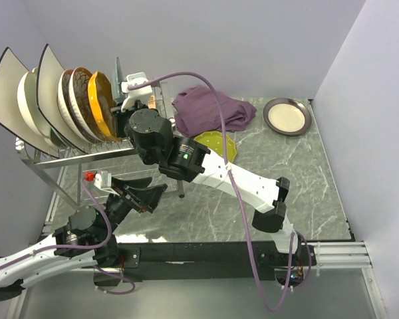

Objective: Unload the plates from the dish rack
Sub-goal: Unload the plate from the dish rack.

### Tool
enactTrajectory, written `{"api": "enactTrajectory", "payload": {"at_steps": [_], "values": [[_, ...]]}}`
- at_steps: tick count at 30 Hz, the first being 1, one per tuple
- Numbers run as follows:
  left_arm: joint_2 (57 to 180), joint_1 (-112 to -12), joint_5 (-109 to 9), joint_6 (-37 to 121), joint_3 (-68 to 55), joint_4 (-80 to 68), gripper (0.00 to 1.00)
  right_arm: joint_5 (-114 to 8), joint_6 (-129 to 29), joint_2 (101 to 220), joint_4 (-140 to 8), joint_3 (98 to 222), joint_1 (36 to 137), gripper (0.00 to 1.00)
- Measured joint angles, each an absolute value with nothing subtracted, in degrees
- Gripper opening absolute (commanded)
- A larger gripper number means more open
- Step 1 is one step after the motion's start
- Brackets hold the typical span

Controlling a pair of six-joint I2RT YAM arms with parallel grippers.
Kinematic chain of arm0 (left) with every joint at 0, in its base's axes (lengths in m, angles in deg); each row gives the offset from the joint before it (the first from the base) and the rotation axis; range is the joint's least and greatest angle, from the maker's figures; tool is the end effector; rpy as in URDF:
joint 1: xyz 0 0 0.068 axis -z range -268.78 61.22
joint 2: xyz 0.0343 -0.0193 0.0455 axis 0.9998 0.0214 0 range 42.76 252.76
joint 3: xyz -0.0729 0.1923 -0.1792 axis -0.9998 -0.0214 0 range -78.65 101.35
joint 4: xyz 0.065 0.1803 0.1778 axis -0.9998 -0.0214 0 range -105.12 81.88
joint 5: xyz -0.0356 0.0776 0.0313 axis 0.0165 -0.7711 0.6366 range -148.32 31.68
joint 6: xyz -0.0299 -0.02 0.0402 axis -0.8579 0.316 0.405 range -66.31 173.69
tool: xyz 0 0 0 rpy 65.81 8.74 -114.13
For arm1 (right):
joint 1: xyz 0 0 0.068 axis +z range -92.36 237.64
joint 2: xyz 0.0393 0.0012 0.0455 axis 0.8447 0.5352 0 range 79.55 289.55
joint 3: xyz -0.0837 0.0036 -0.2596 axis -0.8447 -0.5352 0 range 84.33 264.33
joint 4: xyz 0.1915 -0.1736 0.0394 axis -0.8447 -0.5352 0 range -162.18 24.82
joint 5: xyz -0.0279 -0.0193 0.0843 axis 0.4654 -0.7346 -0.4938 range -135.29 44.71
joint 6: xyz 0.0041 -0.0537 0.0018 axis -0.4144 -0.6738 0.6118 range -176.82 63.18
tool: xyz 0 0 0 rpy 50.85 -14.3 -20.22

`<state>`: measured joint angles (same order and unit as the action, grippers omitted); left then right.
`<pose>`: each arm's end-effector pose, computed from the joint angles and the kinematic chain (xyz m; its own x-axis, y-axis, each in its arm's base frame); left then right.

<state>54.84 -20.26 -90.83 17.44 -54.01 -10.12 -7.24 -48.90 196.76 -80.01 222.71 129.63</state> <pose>0.0509 -0.0770 0.2996 -0.2954 -0.6110 -0.7345 0.5165 0.5446 -0.6608 0.1596 0.4201 0.5040 -0.0432 0.2180 -0.9750 -0.5589 0.8037 0.2045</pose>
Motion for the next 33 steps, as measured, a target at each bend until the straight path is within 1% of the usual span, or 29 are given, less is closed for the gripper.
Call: {"api": "enactTrajectory", "payload": {"at_steps": [1,2,10,27,33], "values": [[54.8,-20.3,-90.8,17.4,-54.0,-10.1,0.99,-7.0,-49.0,196.8,-79.9,222.7,129.7,0.00],[54.8,-20.3,-90.8,17.4,-54.0,-10.1,0.99,-7.1,-48.4,196.7,-79.8,222.6,129.7,0.00],[54.8,-20.3,-90.8,17.4,-54.0,-10.1,0.99,-8.1,-48.8,195.3,-76.6,219.0,129.7,0.00],[54.8,-20.3,-91.7,17.4,-54.1,-10.1,0.99,-8.3,-54.7,195.3,-75.2,218.7,130.4,0.00],[54.8,-20.3,-91.7,17.4,-54.1,-10.1,1.00,-10.2,-55.5,192.9,-72.1,214.4,130.4,0.00]]}}
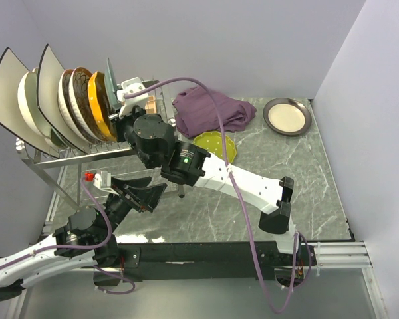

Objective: Unload the plates from the dish rack
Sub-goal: Unload the plate from the dish rack.

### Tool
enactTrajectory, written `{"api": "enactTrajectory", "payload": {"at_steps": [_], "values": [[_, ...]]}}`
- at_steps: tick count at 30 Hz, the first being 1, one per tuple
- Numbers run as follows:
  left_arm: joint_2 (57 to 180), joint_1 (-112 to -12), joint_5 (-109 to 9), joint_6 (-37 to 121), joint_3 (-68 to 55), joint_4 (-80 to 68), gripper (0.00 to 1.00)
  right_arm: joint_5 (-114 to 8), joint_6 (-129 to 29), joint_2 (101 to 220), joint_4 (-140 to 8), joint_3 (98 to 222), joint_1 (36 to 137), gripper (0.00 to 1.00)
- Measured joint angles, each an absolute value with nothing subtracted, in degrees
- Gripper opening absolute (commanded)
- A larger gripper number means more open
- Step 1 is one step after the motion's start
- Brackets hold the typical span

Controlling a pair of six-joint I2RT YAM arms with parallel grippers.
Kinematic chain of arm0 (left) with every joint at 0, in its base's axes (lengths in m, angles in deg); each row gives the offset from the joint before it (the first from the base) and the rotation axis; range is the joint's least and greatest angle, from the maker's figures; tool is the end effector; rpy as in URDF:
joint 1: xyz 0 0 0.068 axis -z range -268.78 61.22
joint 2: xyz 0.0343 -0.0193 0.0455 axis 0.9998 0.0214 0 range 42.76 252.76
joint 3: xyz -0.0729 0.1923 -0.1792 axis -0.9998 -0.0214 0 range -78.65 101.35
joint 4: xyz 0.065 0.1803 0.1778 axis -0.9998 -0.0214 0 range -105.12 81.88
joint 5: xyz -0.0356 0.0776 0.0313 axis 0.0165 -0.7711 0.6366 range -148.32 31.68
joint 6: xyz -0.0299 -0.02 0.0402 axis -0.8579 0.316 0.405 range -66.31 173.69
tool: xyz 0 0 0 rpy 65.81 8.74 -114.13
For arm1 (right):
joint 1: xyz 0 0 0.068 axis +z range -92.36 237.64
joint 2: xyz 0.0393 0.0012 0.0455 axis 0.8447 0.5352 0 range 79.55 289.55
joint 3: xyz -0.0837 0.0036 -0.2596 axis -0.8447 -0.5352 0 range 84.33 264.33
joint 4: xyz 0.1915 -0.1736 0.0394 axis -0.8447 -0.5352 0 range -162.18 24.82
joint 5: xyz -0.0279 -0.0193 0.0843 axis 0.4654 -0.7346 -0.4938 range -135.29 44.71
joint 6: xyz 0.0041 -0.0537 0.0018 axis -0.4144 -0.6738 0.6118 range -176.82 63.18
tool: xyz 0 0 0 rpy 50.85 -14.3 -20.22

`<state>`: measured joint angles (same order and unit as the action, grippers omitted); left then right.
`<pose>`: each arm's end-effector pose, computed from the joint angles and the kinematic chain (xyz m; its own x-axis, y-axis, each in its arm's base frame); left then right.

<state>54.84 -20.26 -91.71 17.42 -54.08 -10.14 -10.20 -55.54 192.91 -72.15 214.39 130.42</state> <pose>0.0513 -0.0767 0.2992 -0.2886 -0.6153 -0.7336 0.5060 0.5524 -0.6624 0.1509 0.4177 0.5012 0.0363 0.1791 -0.9832 -0.6148 0.7796 0.1193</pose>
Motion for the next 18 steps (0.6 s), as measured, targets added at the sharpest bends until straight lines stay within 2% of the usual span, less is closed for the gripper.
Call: {"api": "enactTrajectory", "payload": {"at_steps": [18], "values": [[54.8,-20.3,-91.8,17.4,-54.1,-10.1,0.99,-10.9,-56.1,192.5,-71.2,214.4,130.4,0.00]]}}
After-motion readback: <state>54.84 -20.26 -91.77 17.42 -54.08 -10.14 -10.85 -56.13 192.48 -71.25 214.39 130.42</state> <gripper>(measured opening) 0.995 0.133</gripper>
